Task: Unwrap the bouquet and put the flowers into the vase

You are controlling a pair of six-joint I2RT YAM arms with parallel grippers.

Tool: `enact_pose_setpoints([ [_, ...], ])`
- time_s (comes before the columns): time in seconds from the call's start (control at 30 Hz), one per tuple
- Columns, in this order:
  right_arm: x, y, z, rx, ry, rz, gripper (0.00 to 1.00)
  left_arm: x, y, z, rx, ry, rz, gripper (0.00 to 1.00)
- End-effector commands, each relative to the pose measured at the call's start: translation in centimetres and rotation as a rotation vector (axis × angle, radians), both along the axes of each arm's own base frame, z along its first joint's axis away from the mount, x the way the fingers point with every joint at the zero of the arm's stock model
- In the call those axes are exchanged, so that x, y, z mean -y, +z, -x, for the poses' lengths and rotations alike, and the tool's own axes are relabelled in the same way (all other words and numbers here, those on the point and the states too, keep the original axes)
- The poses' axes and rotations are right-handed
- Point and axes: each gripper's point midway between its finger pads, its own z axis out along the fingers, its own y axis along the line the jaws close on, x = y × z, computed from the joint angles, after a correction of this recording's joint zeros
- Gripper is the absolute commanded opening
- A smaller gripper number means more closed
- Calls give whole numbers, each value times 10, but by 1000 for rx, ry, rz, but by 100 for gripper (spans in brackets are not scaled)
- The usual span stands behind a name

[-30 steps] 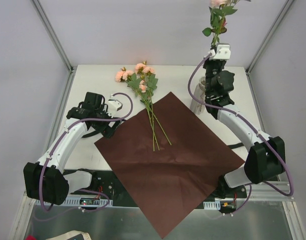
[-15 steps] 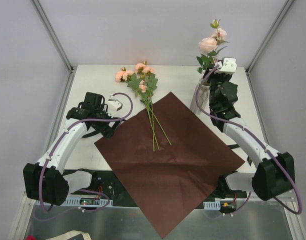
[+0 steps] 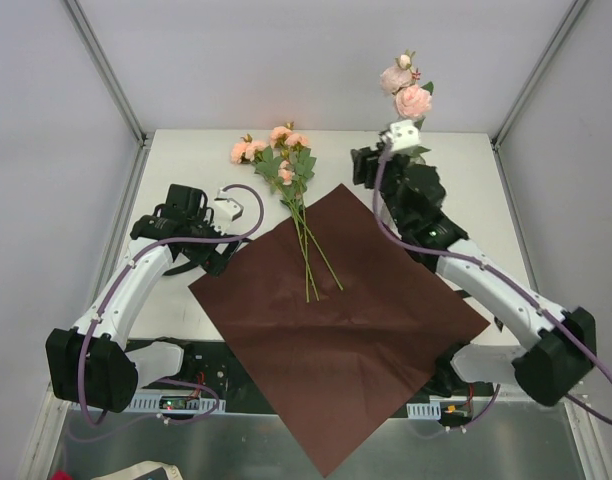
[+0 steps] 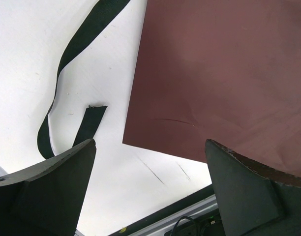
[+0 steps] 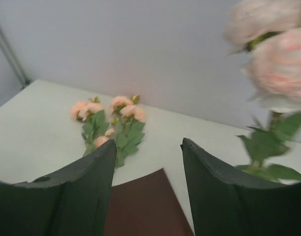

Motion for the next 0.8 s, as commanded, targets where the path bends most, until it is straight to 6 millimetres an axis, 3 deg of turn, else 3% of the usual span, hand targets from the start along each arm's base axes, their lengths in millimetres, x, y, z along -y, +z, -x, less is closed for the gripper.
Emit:
enact_pose_setpoints([
  [0.0, -71, -73, -5, -266, 267, 133, 59, 0, 0, 5, -8, 5, 13, 92],
  [0.03, -92, -65, -3, -277, 365, 139, 59, -1, 0, 5, -8, 8, 11, 92],
  [0.07, -111, -99, -11, -370, 425, 184, 59, -2, -1, 5, -7, 13, 9, 92],
  [0.1, -114, -127, -6, -490, 451, 235, 58, -2, -1, 5, -9, 10, 8, 92],
  [0.13, -129, -114, -11, -490, 504, 227, 57, -2, -3, 6, -13, 11, 7, 92],
  [0.17, -137, -149, -18, -570, 521, 266, 54, -3, -3, 7, -11, 11, 8, 92],
  [0.27, -151, -185, -26, -676, 564, 295, 48, -3, -5, 7, -13, 14, 7, 92],
  [0.47, -163, -241, -27, -799, 613, 335, 47, -5, -9, 7, -20, 11, 3, 92],
  [0.77, -164, -285, -27, -889, 594, 357, 46, -5, -13, 4, -26, 17, 9, 92],
])
